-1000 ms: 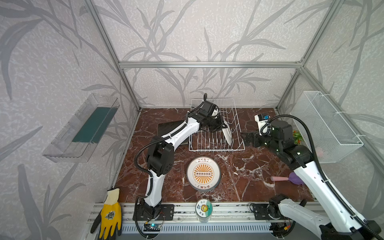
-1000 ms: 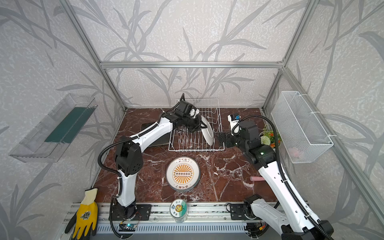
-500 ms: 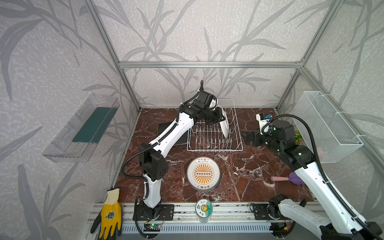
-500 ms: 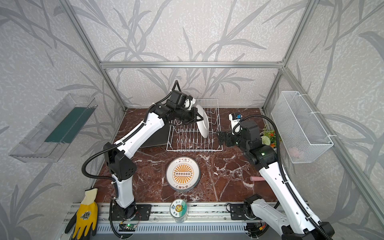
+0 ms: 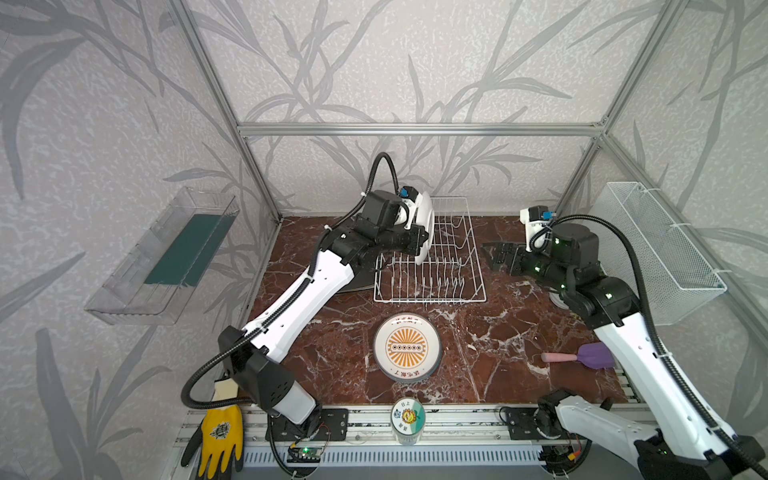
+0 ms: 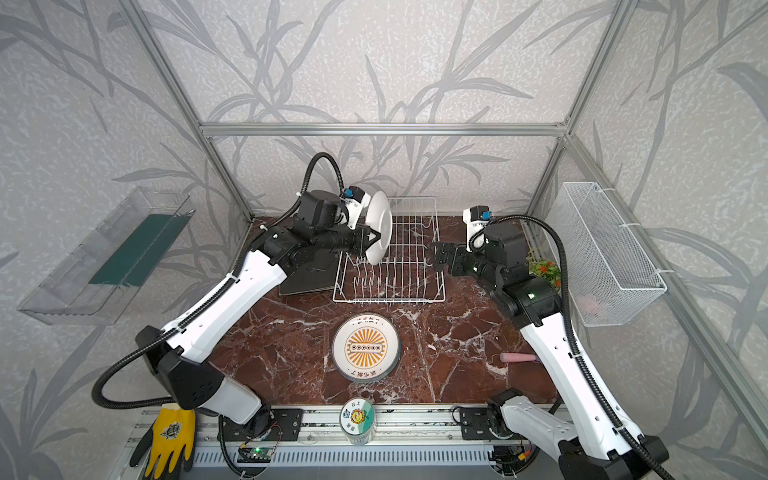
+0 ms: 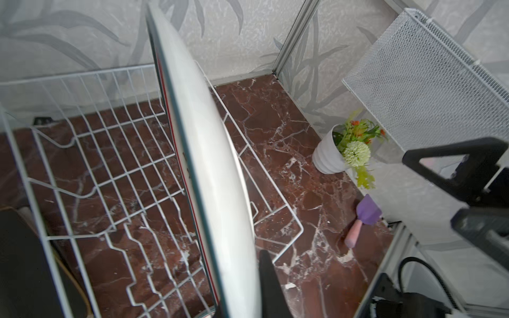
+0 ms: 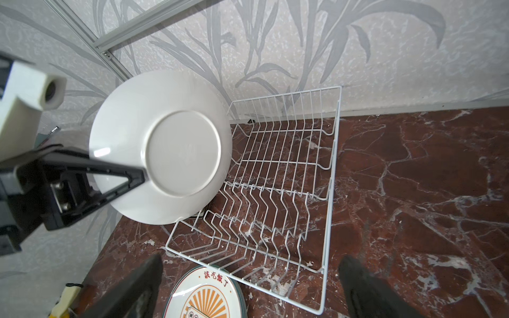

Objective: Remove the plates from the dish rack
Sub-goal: 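Lift the patterned plate up out of the rack with the left gripper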

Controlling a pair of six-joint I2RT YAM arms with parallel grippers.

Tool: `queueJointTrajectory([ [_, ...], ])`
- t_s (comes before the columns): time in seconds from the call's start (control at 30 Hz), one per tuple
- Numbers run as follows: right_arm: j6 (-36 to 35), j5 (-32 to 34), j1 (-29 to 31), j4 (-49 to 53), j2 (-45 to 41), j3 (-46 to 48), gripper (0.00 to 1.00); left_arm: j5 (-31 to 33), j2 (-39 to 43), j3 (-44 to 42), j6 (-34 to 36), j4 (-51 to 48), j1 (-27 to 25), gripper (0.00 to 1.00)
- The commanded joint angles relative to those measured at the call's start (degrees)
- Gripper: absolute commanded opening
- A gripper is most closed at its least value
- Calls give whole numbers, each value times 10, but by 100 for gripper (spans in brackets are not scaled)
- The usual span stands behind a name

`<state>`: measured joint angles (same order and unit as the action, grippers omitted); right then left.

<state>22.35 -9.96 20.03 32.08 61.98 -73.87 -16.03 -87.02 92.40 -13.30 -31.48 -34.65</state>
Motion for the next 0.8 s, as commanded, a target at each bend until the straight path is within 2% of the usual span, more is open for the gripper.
queueJointTrajectory([
  [0.0, 43, -31, -3, 23, 27, -21, 99, 64, 47, -44, 137, 104, -4, 0],
  [0.17, 82, -62, -2, -16, 48, -23, 99, 96, 88, -87, 272, 87, -9, 0],
  [0.33, 122, -73, 3, -29, 61, -25, 100, 62, 149, -173, 421, 124, -23, 0],
  [0.43, 137, -85, 10, -44, 71, -21, 97, 72, 174, -218, 498, 147, -34, 0],
  [0.6, 159, -98, 21, -42, 92, -31, 92, 113, 186, -241, 595, 127, -56, 0],
  [0.77, 181, -95, 37, -60, 102, -18, 88, 160, 208, -296, 652, 175, -76, 0],
])
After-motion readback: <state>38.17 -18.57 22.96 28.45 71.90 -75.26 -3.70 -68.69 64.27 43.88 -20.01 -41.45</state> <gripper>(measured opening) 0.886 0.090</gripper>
